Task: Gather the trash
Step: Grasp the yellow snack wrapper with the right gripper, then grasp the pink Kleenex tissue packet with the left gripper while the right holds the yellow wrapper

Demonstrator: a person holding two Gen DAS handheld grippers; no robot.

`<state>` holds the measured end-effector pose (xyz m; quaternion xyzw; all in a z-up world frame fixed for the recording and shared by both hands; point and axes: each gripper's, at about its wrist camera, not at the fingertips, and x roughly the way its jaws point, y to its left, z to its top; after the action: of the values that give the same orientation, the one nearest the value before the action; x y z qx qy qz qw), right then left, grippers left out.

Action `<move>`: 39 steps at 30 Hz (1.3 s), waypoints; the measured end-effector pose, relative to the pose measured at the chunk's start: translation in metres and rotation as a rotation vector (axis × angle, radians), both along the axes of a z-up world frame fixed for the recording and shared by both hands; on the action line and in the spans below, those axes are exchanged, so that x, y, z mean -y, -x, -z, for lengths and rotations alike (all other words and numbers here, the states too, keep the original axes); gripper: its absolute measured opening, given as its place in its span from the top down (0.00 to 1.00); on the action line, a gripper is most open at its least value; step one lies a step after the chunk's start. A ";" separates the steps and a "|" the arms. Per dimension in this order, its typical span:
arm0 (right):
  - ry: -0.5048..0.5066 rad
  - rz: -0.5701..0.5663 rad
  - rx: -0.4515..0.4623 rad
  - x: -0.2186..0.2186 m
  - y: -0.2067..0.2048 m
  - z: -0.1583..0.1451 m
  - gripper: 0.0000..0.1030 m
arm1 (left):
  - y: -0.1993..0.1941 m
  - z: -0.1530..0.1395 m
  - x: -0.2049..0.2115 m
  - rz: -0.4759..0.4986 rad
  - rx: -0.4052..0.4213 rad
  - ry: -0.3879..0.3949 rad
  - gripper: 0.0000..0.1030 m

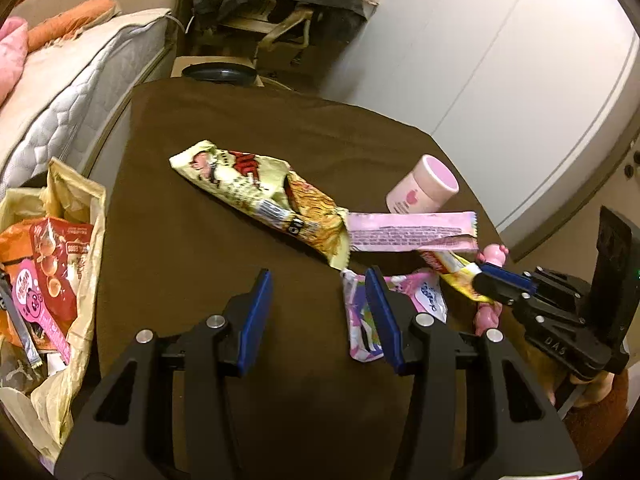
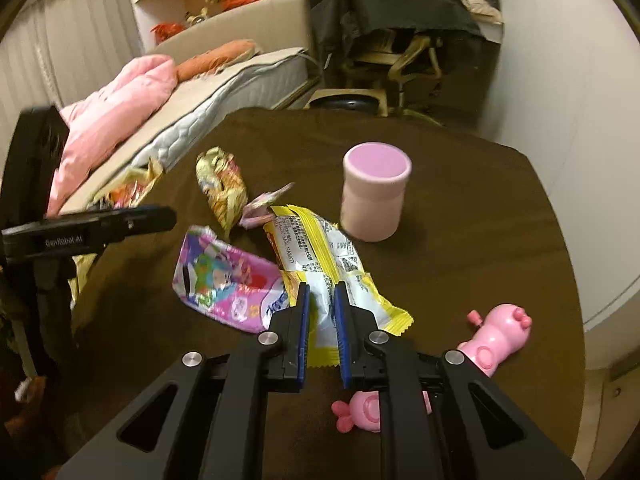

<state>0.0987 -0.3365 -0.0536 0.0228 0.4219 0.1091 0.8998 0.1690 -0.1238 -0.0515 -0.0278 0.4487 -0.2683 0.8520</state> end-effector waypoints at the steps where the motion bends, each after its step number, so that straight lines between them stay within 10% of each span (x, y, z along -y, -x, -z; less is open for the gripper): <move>1: 0.003 -0.009 0.001 -0.001 -0.001 0.001 0.84 | 0.002 0.000 0.004 0.007 0.012 -0.024 0.56; 5: 0.030 -0.037 -0.011 -0.005 -0.008 0.004 0.68 | 0.009 -0.002 0.009 0.018 0.046 -0.073 0.56; 16: 0.104 -0.075 -0.106 -0.010 -0.032 0.026 0.67 | 0.016 -0.007 0.005 0.028 0.073 -0.088 0.56; 22: 0.136 -0.060 -0.091 -0.002 -0.024 0.018 0.89 | 0.017 -0.008 0.007 0.040 0.078 -0.087 0.56; 39: 0.085 0.074 0.012 0.038 -0.007 -0.018 0.90 | 0.021 0.002 0.036 0.181 0.049 -0.070 0.56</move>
<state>0.1056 -0.3746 -0.0353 -0.0004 0.4196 0.0578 0.9059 0.1485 -0.1596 -0.0535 0.0495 0.4375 -0.3289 0.8355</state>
